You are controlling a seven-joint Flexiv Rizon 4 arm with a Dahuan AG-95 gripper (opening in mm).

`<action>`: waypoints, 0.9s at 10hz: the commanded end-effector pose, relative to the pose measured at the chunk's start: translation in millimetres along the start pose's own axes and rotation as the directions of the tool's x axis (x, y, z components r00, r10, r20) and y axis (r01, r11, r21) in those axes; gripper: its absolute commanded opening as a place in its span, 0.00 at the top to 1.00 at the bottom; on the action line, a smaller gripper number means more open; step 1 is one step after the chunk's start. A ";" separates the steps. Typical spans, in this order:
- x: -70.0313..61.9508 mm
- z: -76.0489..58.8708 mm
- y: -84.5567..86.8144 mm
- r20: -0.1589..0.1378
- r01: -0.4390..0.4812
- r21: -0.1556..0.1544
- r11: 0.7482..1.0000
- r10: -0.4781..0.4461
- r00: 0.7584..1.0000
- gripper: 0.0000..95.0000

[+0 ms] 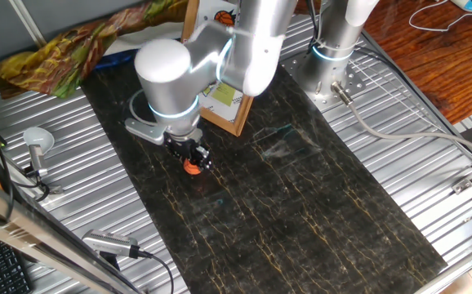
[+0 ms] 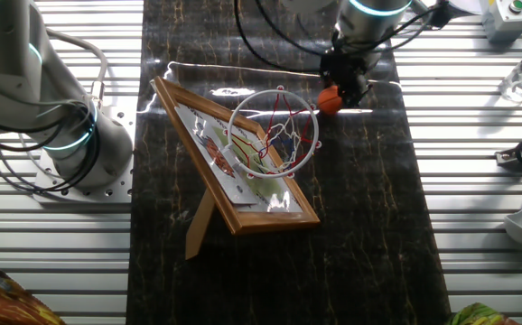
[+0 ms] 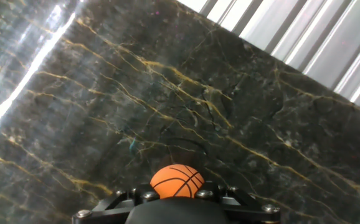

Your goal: Grab a basketball, release it and shoot it into the basket

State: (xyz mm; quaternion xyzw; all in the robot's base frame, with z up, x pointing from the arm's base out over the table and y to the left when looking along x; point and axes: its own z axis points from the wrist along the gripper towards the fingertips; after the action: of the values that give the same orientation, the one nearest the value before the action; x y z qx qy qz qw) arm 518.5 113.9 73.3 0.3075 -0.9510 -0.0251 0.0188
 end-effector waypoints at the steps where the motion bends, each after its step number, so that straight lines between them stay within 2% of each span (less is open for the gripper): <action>1: -0.3 -30.1 2.2 -0.020 0.002 -0.010 1.000 -0.002 1.000 1.00; 2: 0.3 -46.4 3.1 -0.040 0.004 -0.016 1.000 -0.004 0.999 1.00; 3: 2.3 -54.1 3.1 -0.048 0.008 -0.019 1.000 -0.009 0.999 1.00; 5: 20.2 -77.0 -5.7 -0.048 0.036 -0.034 0.999 -0.037 0.998 1.00; 7: 29.8 -94.7 -13.2 -0.067 0.051 -0.044 0.998 -0.054 0.996 1.00; 9: 43.0 -121.5 -22.2 -0.084 0.062 -0.060 0.996 -0.066 0.994 1.00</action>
State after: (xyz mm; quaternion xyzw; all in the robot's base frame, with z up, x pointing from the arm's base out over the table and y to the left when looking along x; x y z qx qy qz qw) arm 502.5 64.5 198.3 0.3386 -0.9374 -0.0409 0.0704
